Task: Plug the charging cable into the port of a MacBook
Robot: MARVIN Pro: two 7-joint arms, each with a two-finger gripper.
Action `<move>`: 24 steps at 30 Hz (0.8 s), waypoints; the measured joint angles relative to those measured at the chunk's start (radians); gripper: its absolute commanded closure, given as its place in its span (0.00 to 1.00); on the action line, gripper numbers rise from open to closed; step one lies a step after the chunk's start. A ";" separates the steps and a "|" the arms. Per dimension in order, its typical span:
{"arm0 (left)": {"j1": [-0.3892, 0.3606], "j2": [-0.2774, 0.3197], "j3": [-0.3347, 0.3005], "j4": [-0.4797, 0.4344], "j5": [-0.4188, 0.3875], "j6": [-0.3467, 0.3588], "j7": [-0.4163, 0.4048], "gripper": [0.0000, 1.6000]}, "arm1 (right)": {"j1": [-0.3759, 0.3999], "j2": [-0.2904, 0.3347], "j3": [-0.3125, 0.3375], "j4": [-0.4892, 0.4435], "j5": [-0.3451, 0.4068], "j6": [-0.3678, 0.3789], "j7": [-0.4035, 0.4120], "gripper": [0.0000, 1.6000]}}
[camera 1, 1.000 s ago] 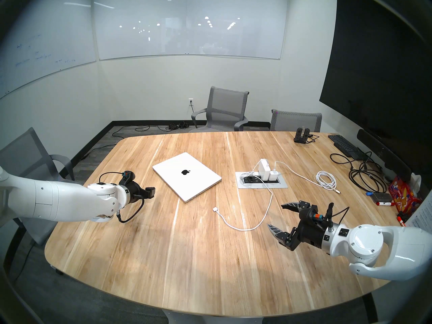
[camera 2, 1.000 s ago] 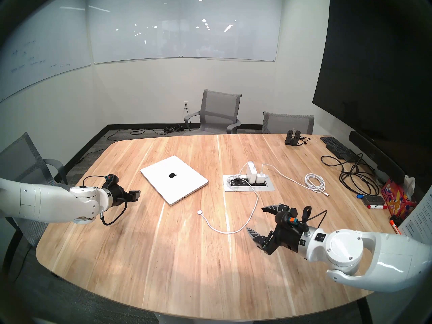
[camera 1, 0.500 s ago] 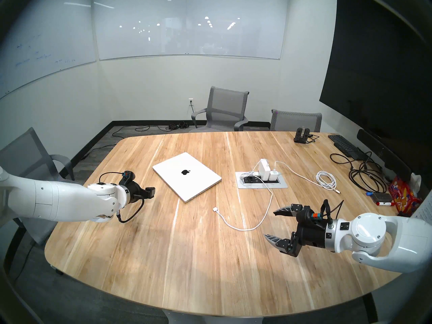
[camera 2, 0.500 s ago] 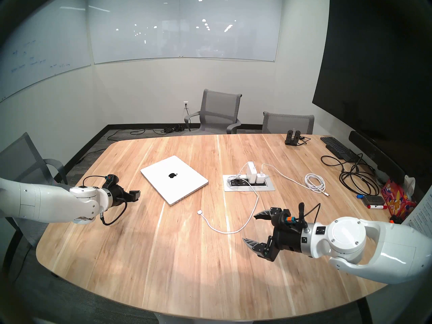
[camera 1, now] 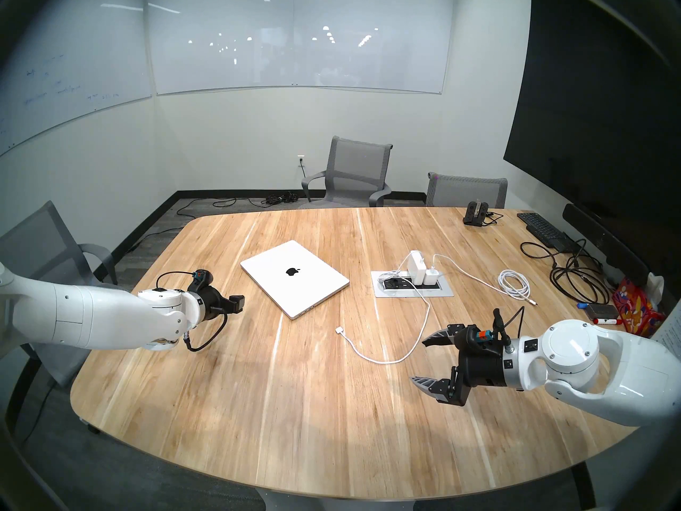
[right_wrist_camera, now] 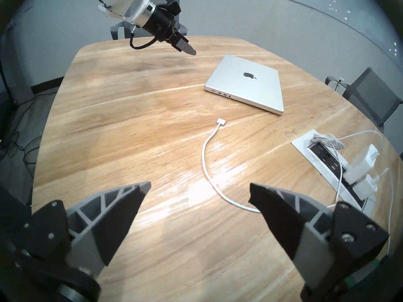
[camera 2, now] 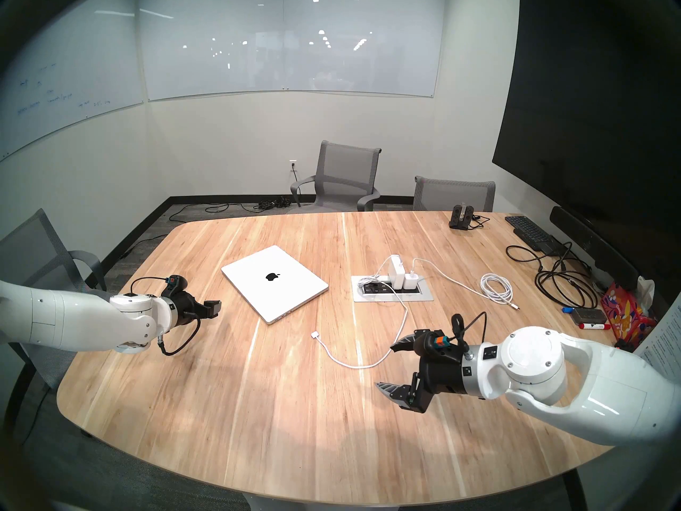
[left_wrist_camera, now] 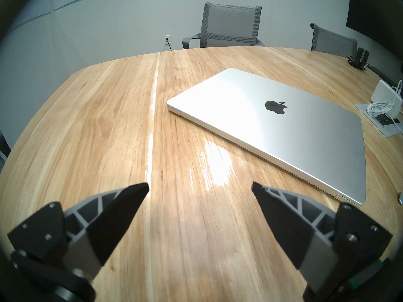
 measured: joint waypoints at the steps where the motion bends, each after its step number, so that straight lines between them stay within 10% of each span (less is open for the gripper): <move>1: 0.000 0.000 0.000 0.000 0.000 0.000 0.000 0.00 | 0.013 -0.014 -0.012 0.000 -0.011 0.015 0.004 0.00; 24: 0.000 0.000 0.000 0.000 0.000 0.000 0.000 0.00 | 0.235 -0.279 -0.175 0.106 -0.199 0.245 0.064 0.00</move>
